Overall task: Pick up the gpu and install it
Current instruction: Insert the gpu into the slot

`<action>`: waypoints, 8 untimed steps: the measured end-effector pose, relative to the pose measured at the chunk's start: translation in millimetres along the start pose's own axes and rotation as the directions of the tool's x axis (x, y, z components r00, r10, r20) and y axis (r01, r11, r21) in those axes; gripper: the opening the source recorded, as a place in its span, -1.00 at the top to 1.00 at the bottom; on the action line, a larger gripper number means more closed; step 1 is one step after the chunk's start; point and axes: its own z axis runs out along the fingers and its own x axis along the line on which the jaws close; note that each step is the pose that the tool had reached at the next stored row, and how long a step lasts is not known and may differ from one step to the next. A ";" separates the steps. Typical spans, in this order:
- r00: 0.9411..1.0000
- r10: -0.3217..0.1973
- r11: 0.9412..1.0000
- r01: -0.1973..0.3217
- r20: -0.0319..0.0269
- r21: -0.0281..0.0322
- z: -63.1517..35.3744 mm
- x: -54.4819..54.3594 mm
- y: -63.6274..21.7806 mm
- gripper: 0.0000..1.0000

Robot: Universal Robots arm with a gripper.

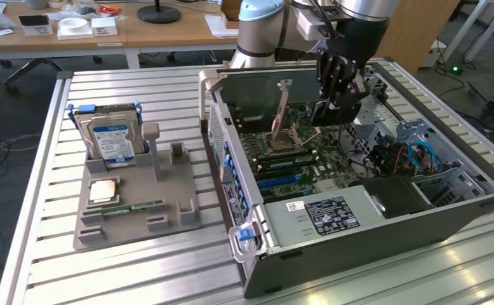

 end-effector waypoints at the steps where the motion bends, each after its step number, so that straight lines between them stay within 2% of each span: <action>1: 1.000 0.000 1.000 0.000 0.000 0.000 1.6 0.1 0.9 0.47; 8: 1.000 0.002 1.000 -0.002 0.000 0.000 14.4 0.6 5.9 0.47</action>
